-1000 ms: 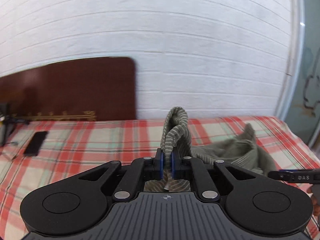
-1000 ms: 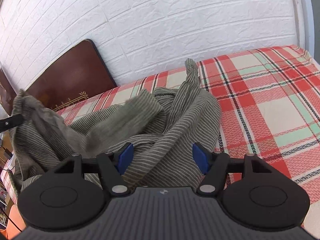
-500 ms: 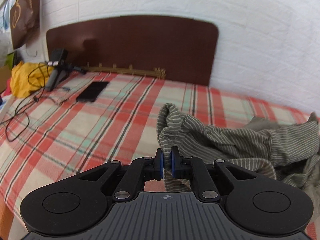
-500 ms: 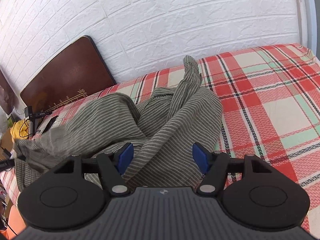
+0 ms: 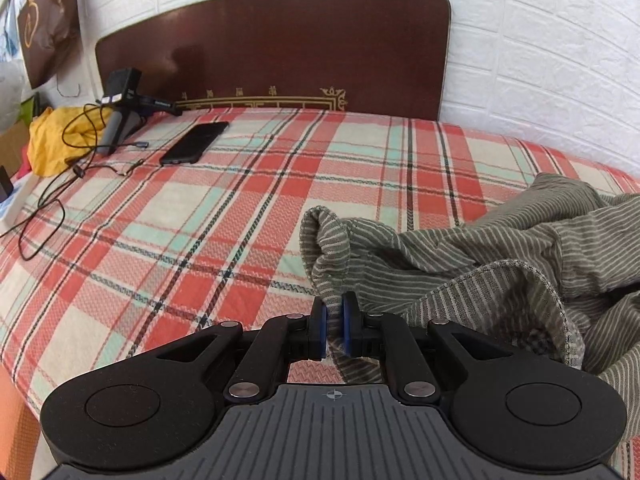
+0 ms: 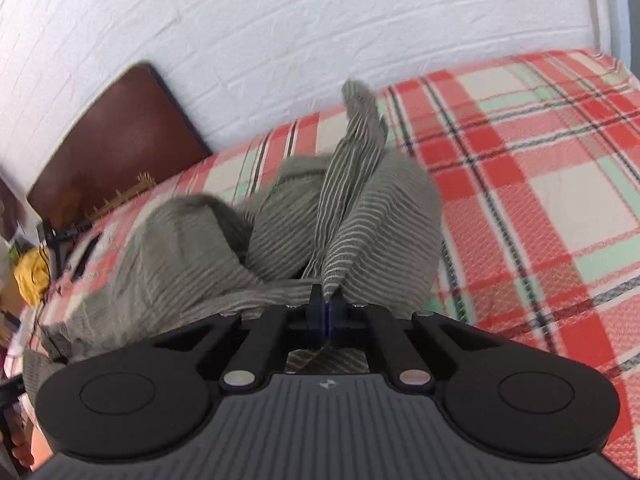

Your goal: Fold clothes

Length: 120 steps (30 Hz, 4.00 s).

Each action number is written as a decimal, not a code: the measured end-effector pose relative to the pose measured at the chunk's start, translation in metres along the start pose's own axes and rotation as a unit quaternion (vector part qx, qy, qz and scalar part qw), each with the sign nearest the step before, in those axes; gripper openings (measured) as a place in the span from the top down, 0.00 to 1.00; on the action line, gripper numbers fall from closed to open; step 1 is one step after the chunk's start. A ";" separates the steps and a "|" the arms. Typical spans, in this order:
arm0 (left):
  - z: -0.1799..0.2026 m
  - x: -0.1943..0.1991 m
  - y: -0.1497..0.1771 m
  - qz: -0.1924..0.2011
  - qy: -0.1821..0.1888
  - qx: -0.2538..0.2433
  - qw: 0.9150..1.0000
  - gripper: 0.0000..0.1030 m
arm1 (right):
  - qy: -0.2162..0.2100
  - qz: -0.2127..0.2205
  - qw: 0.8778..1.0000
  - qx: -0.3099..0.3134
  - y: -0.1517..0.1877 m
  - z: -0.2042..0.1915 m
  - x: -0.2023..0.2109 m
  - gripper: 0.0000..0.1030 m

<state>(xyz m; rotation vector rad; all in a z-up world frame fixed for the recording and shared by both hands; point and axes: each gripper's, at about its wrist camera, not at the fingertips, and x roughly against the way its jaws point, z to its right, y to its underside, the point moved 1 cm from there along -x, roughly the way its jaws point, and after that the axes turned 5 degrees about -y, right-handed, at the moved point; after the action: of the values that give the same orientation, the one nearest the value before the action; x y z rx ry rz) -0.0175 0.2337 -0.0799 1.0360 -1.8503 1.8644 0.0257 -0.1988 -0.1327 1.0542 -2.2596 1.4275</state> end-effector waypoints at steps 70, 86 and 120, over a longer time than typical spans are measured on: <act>0.151 0.084 -0.081 0.102 0.284 -0.122 0.946 0.98 | -0.006 0.045 0.997 0.055 0.002 0.014 0.029 0.32; -0.007 0.059 -0.103 0.137 0.034 0.026 0.990 0.97 | 0.016 -0.001 0.999 0.046 0.012 0.009 -0.001 0.33; -0.039 0.073 -0.033 0.110 -0.004 0.040 0.993 0.09 | 0.048 -0.038 0.993 0.097 0.000 -0.018 -0.042 0.33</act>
<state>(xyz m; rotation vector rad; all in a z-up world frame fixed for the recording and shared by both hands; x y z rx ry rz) -0.0556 0.2562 -0.0024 0.8965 -1.9791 2.0774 0.0520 -0.1647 -0.1478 1.0900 -2.0242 1.6539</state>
